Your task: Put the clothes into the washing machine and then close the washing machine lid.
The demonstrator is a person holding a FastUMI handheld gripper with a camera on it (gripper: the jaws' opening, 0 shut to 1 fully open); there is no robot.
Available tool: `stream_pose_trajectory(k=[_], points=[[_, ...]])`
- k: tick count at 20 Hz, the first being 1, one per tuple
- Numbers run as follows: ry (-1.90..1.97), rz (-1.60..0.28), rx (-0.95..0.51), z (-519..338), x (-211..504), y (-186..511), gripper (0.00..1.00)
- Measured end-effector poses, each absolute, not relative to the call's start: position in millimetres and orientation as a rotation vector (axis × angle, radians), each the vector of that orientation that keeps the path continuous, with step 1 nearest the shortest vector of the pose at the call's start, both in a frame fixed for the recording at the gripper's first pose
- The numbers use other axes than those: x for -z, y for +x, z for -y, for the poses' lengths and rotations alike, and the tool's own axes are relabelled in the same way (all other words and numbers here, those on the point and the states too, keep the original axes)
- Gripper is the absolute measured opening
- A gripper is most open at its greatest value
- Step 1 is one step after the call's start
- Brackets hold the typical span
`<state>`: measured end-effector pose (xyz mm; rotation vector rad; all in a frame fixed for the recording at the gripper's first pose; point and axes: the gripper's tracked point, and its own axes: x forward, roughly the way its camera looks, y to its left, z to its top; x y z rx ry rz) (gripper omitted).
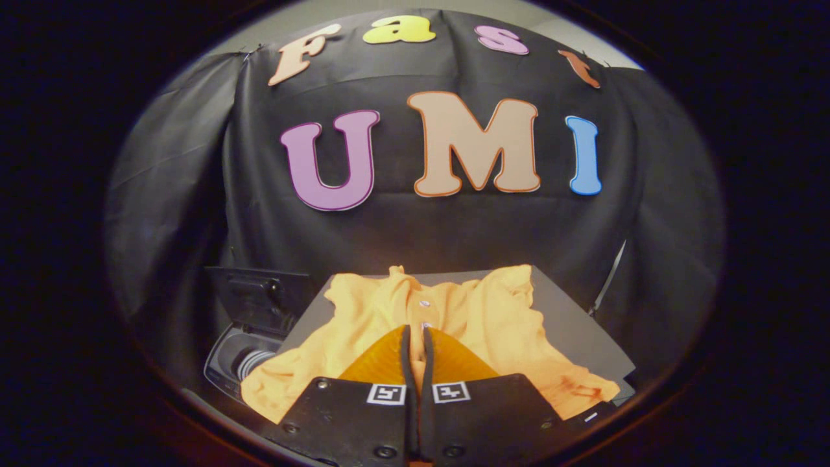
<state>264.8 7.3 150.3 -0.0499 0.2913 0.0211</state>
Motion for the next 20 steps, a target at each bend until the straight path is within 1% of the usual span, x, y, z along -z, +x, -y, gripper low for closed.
stream_pose_trajectory(k=[7, 11, 15, 20], points=[[-0.026, -0.229, -0.064, -82.5, -203.8, 252.4, 0.01], [-0.057, -0.205, -0.112, -134.9, -216.8, 252.3, 0.01], [-0.041, -0.19, -0.182, -197.6, -206.3, 256.8, 0.01], [-0.021, -0.23, -0.252, -263.8, -160.5, 268.3, 0.01]])
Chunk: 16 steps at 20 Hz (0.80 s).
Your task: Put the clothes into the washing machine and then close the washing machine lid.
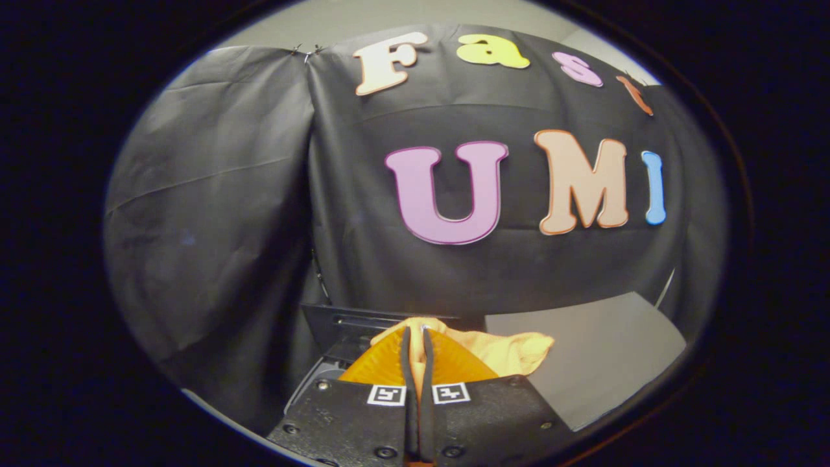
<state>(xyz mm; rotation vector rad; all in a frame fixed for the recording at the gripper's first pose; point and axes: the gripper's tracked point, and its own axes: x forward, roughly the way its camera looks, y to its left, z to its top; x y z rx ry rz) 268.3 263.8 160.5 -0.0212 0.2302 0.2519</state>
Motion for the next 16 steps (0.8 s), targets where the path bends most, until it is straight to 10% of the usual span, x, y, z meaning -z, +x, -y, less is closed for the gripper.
stream_pose_trajectory(k=[16], points=[[0.013, -0.448, -0.32, -364.8, 51.0, 298.5, 0.01]])
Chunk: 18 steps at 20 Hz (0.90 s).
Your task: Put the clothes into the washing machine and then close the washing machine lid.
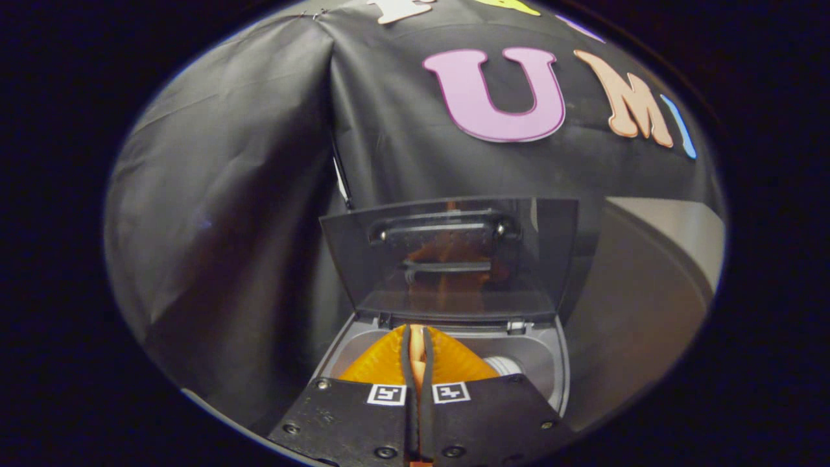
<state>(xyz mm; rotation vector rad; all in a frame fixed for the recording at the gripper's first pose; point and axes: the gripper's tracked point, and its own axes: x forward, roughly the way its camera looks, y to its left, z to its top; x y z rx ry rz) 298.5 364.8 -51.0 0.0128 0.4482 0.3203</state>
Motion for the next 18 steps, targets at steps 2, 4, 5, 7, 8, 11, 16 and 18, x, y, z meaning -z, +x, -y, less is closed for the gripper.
stream_pose_trajectory(k=[2, 4, 5, 7, 8, 11, 16, 18], points=[[0.036, -0.486, -0.31, -363.0, 76.7, 303.3, 0.01], [0.077, -0.515, -0.285, -358.3, 101.8, 308.9, 0.01], [0.096, -0.536, -0.271, -355.9, 115.1, 309.7, 0.01], [0.098, -0.566, -0.245, -349.4, 136.8, 309.6, 0.01], [0.081, -0.582, -0.241, -347.2, 149.1, 308.3, 0.01], [0.062, -0.617, -0.246, -351.9, 174.9, 307.4, 0.01], [0.03, -0.669, -0.228, -352.1, 205.5, 307.4, 0.04], [0.011, -0.711, -0.235, -355.1, 218.2, 301.9, 0.11]])
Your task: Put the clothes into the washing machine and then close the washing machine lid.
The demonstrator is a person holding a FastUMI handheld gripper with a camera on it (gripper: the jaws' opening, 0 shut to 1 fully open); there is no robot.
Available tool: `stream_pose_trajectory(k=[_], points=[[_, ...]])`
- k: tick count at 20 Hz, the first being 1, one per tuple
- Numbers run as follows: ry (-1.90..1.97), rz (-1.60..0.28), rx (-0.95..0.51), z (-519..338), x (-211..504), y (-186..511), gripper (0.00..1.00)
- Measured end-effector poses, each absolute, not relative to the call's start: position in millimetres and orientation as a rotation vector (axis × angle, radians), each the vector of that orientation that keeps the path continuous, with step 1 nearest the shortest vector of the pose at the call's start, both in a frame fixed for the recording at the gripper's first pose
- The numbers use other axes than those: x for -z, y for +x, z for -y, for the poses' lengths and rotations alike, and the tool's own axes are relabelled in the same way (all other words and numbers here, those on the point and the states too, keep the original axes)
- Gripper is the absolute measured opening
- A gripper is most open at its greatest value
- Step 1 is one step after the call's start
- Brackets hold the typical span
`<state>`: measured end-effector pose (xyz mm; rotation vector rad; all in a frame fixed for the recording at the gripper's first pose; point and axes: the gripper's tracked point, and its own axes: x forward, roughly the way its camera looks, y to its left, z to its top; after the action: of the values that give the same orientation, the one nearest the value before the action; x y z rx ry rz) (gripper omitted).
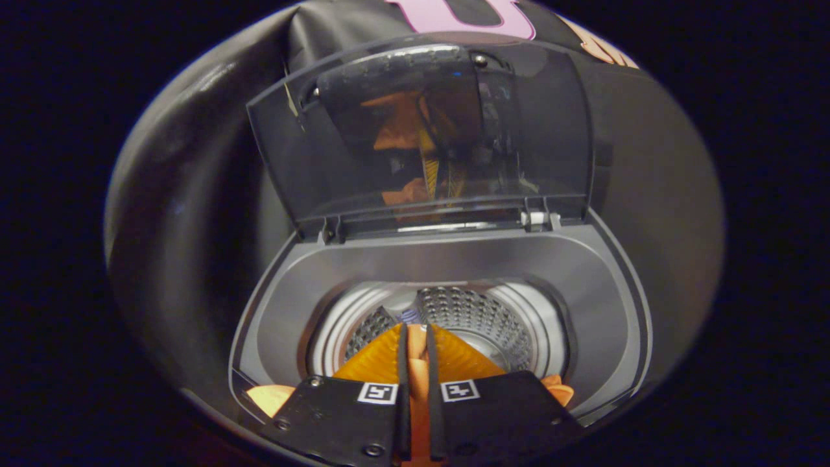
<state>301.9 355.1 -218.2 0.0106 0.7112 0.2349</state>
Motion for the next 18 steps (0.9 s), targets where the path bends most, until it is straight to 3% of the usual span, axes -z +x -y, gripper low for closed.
stream_pose_trajectory(k=[2, 5, 7, 8, 18], points=[[-0.013, -0.73, -0.238, -358.3, 219.9, 297.8, 0.26], [-0.021, -0.742, -0.257, -364.4, 223.8, 300.5, 0.85], [-0.034, -0.735, -0.242, -359.3, 221.3, 300.4, 0.95], [-0.042, -0.719, -0.229, -356.5, 219.1, 304.4, 0.99], [-0.004, -0.643, -0.18, -348.2, 165.4, 319.5, 0.98]])
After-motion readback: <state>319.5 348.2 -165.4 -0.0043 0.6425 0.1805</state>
